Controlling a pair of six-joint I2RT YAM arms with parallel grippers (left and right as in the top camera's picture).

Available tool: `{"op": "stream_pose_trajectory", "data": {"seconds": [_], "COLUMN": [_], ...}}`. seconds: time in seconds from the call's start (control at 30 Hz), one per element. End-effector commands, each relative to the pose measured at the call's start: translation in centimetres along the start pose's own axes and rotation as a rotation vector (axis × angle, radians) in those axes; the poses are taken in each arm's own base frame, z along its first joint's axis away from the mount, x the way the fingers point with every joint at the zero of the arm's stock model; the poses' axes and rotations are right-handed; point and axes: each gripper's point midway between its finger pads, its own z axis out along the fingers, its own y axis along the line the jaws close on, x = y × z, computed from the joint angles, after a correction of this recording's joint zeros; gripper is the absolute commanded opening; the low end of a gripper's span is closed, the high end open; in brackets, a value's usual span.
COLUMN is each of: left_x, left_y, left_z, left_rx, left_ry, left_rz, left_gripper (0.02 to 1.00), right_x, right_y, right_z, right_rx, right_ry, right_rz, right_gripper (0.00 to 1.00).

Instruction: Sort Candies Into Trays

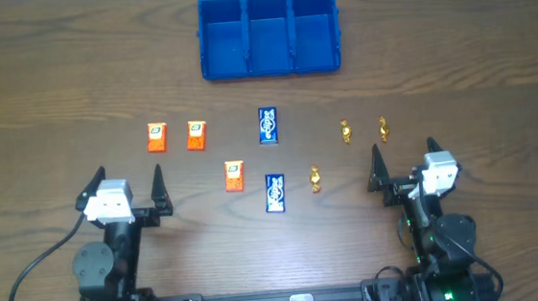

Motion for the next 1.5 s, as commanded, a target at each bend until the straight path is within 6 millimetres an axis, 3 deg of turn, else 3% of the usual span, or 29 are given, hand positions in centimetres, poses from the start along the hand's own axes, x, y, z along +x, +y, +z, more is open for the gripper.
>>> {"op": "stream_pose_trajectory", "data": {"seconds": [0.03, 0.27, 0.47, 0.57, 0.67, 0.73, 0.93, 1.1, 1.27, 1.5], "left_x": [1.7, 1.3, -3.0, -4.7, -4.6, -3.3, 4.3, 9.7, 12.3, 14.2], "left_y": [0.2, 0.2, 1.2, 1.7, 1.8, 2.0, 1.7, 1.0, 0.7, 0.5], "left_z": [0.1, 0.1, 0.6, 2.7, 5.4, 6.9, 11.1, 12.3, 12.8, 13.3], "left_rx": [-0.01, -0.011, -0.083, -0.108, -0.108, -0.11, -0.061, -0.001, 0.041, 0.065], "left_ry": [0.048, 0.043, 0.225, 0.402, 0.558, 0.679, 1.025, 1.153, 1.198, 1.221], "left_rz": [0.004, -0.043, -0.05, -0.029, -0.023, -0.023, -0.035, -0.04, -0.027, -0.024], "left_gripper": [0.996, 0.996, 0.998, 1.0, 0.996, 0.987, 0.985, 0.985, 0.982, 0.932], "right_x": [0.1, 0.1, 0.1, 0.1, 0.1, 0.1, 0.1, 0.1, 0.1, 0.1], "right_y": [0.1, 0.1, 0.1, 0.1, 0.1, 0.1, 0.1, 0.1, 0.1, 0.1], "right_z": [0.0, 0.0, 0.0, 0.0, 0.0, 0.0, 0.0, 0.0, 0.0, 0.0], "right_rx": [-0.002, -0.002, -0.002, -0.002, -0.002, -0.002, -0.002, -0.002, -0.002, -0.002], "right_ry": [0.003, 0.003, 0.003, 0.003, 0.003, 0.003, 0.003, 0.003, 0.003, 0.003], "right_rz": [-0.007, -0.007, -0.007, -0.007, -0.007, -0.007, -0.007, -0.007, -0.007, -0.007], "right_gripper": [0.998, 0.998, 0.998, 0.998, 0.998, 0.998, 0.998, 0.998, 0.998, 0.998]}}
